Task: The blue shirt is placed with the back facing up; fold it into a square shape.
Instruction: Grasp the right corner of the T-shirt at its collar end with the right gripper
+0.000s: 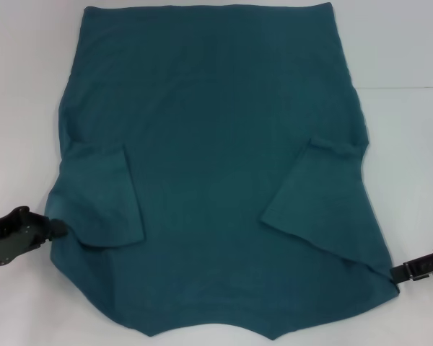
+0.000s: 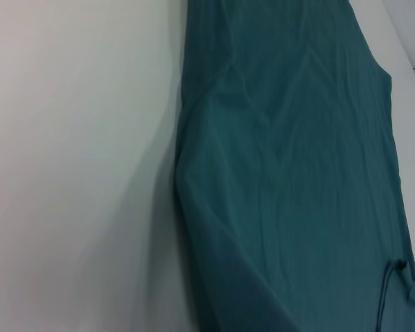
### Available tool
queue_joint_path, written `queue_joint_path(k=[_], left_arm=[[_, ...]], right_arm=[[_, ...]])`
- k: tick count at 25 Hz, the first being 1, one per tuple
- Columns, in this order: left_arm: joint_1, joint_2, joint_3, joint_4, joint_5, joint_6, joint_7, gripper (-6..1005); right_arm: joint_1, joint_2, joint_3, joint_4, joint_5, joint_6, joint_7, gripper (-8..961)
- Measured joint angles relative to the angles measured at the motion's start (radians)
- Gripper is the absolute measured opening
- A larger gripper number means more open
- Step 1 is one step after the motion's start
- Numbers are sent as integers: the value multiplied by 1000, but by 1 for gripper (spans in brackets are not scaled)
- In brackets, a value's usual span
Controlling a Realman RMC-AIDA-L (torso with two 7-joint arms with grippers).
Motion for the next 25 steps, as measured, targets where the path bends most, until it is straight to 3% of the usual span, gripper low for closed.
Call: queue_joint_path(k=[9, 25], left_arm=[[0, -1, 0, -1, 0, -2, 0, 18], [0, -1, 0, -1, 0, -1, 0, 19]], right_arm=[[6, 18, -26, 0, 0, 25, 0, 601], [8, 32, -55, 0, 0, 47, 1, 595]])
